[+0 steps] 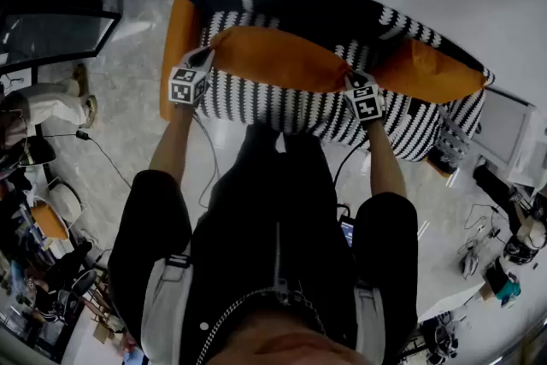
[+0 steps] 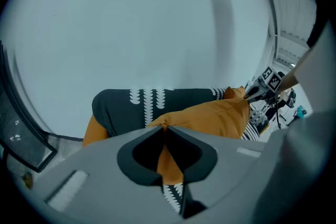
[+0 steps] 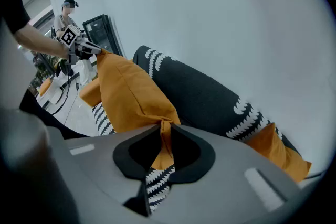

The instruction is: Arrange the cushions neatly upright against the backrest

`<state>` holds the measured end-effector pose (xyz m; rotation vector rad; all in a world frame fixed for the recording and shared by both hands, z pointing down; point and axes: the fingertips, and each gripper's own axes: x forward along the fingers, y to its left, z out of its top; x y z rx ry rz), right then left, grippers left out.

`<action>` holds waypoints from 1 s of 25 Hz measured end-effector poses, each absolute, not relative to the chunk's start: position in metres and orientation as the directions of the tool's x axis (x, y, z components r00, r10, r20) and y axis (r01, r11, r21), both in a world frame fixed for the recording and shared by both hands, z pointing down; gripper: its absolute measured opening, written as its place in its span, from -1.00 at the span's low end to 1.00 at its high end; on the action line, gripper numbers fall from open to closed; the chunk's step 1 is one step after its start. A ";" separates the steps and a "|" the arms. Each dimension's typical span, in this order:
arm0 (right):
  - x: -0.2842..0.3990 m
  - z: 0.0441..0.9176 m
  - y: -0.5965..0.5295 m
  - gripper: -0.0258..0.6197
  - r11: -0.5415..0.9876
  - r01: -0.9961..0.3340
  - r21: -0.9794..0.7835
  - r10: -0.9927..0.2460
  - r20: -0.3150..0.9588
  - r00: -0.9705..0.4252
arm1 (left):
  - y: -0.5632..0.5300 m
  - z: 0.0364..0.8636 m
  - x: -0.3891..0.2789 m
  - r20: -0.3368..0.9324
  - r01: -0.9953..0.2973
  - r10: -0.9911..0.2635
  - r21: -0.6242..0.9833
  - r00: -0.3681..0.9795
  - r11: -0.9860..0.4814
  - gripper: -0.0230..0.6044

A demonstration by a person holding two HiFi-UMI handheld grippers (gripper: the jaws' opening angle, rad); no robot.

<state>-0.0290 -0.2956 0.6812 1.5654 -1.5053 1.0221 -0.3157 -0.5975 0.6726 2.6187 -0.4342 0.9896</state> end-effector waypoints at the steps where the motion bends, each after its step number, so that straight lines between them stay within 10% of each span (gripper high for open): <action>1: -0.030 0.683 -0.306 -0.79 -0.044 -0.999 -0.026 -0.418 0.908 -0.005 | -0.604 0.674 -0.319 0.681 -0.396 -0.177 0.179 0.711 -0.900 -0.82; 21: 0.061 0.730 -0.402 -0.79 -0.160 -0.986 -0.054 -0.367 0.930 0.009 | -0.695 0.715 -0.226 0.740 -0.452 -0.157 0.215 0.654 -0.865 -0.80; 25: 0.087 0.725 -0.422 -0.61 -0.229 -0.973 -0.007 -0.390 0.917 0.085 | -0.712 0.704 -0.204 0.716 -0.482 -0.198 0.215 0.669 -0.850 -0.35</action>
